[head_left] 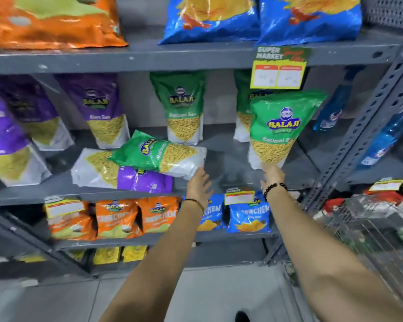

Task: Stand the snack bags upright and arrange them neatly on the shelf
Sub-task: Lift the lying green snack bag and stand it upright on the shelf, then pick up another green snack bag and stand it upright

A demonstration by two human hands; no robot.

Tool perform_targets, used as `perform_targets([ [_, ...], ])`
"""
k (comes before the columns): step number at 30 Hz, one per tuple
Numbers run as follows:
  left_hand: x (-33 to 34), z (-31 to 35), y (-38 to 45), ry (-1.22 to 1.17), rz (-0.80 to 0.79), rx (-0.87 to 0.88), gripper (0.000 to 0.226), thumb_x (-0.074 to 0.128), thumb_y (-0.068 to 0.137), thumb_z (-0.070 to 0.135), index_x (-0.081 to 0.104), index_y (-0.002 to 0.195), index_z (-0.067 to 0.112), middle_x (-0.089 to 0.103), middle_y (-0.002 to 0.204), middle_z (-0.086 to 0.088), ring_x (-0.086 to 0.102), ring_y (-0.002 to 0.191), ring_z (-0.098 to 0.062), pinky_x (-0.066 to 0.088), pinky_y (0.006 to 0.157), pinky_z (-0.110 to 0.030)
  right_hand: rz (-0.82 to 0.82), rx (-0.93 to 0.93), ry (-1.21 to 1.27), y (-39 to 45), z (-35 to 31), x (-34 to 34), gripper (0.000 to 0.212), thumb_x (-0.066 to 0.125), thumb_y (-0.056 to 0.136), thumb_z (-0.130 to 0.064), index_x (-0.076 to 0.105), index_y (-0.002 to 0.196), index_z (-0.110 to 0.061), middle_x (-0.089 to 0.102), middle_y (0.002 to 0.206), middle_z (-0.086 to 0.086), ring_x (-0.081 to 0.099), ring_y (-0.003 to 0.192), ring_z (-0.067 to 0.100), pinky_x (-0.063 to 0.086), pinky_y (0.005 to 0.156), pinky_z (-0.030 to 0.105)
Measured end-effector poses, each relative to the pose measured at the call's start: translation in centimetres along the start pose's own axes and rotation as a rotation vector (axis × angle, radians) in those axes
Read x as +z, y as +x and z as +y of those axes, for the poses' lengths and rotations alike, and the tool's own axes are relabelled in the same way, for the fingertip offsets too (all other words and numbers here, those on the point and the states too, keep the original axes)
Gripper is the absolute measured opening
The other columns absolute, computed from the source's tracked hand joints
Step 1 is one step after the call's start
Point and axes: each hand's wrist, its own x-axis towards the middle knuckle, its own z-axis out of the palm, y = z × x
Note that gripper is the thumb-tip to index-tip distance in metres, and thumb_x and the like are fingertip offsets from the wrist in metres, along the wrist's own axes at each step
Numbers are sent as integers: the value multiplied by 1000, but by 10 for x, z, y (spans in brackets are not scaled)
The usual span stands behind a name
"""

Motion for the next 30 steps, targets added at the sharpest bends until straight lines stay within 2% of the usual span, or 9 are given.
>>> perform_targets([
  [3,-31,10,-12,-53,86,-23,61,40,94,47,34,141,9,37,149,-10,32,139,-27,29,111,-43,-164,-72,-52,-24,2,36,42,57,86,-14,53,127,-5,50,139,13,47,127,26,37,105,38],
  [6,-50,25,-13,-153,196,-17,58,44,92,46,40,135,7,47,136,-20,40,132,-34,35,107,-41,-284,-159,-196,-35,-5,75,42,62,84,-16,57,125,-9,54,136,10,48,126,23,38,102,32],
  [8,-55,35,-8,-215,235,5,54,45,92,46,39,133,11,53,122,-16,51,116,-33,41,97,-40,-325,-258,-284,-38,-15,97,42,64,83,-16,58,124,-7,56,134,10,51,124,23,40,96,28],
  [11,-56,45,1,-312,268,25,60,41,93,46,32,141,10,38,147,-9,37,135,-30,30,111,-41,-421,-356,-467,-37,-28,133,43,63,84,-18,57,125,-7,57,133,10,53,121,23,40,95,26],
  [15,-50,53,26,-405,398,-5,69,33,92,55,24,145,12,30,153,-9,30,140,-29,25,117,-42,-548,-403,-654,-22,-42,172,51,63,85,-25,51,130,-4,52,139,11,50,126,24,39,103,30],
  [18,-45,60,52,-463,485,50,68,26,94,54,29,143,8,34,151,-10,36,136,-28,30,114,-38,-606,-442,-775,-3,-49,198,48,61,86,-30,55,128,-7,53,138,10,50,125,25,39,99,29],
  [21,-39,67,69,-401,579,86,70,14,95,53,31,141,3,38,148,-16,40,133,-32,33,111,-40,-707,-445,-906,16,-53,218,42,58,87,-34,61,122,-11,59,132,10,54,119,27,43,101,32],
  [26,-43,71,96,-493,703,27,69,31,93,53,36,139,2,44,143,-14,46,128,-32,36,110,-42,-842,-335,-1065,42,-44,245,56,51,91,-38,46,136,-5,43,147,12,43,132,28,33,113,37],
  [30,-46,68,102,-479,739,-24,71,29,93,53,34,139,-1,42,144,-18,44,130,-33,34,111,-42,-869,-260,-1096,52,-38,258,59,51,90,-43,46,136,-7,47,143,10,46,128,27,35,106,31],
])
